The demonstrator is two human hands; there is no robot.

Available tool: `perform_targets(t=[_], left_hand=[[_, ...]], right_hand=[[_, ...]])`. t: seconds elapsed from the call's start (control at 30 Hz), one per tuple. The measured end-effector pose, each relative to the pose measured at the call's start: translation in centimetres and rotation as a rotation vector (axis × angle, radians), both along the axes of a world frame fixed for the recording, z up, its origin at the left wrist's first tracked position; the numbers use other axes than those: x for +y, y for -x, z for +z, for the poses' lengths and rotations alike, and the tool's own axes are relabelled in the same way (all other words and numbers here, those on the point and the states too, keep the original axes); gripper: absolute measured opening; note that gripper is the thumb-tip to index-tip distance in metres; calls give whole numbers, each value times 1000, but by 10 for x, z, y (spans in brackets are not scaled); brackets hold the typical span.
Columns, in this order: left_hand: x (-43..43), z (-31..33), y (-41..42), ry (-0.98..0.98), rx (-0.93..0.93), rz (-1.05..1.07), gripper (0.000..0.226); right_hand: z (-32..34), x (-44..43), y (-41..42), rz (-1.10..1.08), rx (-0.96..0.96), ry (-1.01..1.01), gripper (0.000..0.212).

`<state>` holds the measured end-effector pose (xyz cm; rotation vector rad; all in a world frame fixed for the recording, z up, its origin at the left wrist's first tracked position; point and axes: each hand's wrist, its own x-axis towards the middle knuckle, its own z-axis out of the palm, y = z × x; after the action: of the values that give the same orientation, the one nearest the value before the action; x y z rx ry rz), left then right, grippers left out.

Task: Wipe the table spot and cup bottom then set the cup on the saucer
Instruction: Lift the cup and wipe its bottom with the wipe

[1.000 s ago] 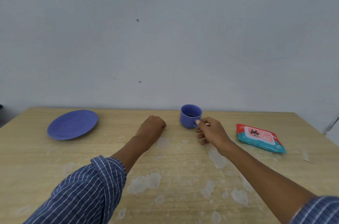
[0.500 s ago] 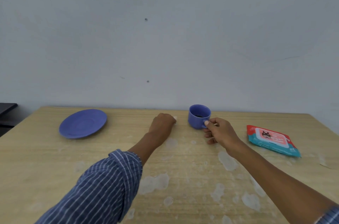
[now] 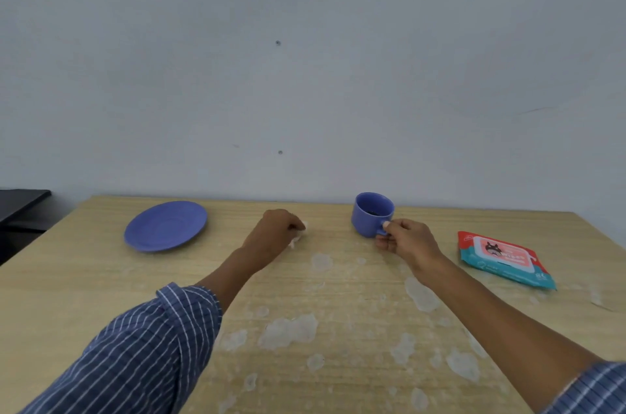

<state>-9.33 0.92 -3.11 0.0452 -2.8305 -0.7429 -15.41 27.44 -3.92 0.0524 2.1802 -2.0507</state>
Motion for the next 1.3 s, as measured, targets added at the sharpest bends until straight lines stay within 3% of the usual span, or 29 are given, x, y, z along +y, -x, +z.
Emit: perform_targets(t=[0.07, 0.23, 0.47, 0.67, 1.1, 1.3], left_hand=[[11, -1, -1, -328, 52, 90, 17], [52, -1, 6, -1232, -71, 152, 15], [87, 8, 16, -1853, -208, 156, 8], [89, -1, 9, -1835, -311, 5, 30], [89, 0, 5, -1729, -341, -4, 33], [97, -3, 3, -1812, -369, -21, 32]], right_hand=[[4, 1, -1, -5, 19, 51, 18], [30, 9, -6, 52, 72, 63, 19], [49, 15, -33, 116, 84, 49, 21], [51, 15, -45, 134, 55, 51, 19], [55, 15, -55, 146, 45, 104, 19], [53, 16, -57, 121, 42, 128, 16]])
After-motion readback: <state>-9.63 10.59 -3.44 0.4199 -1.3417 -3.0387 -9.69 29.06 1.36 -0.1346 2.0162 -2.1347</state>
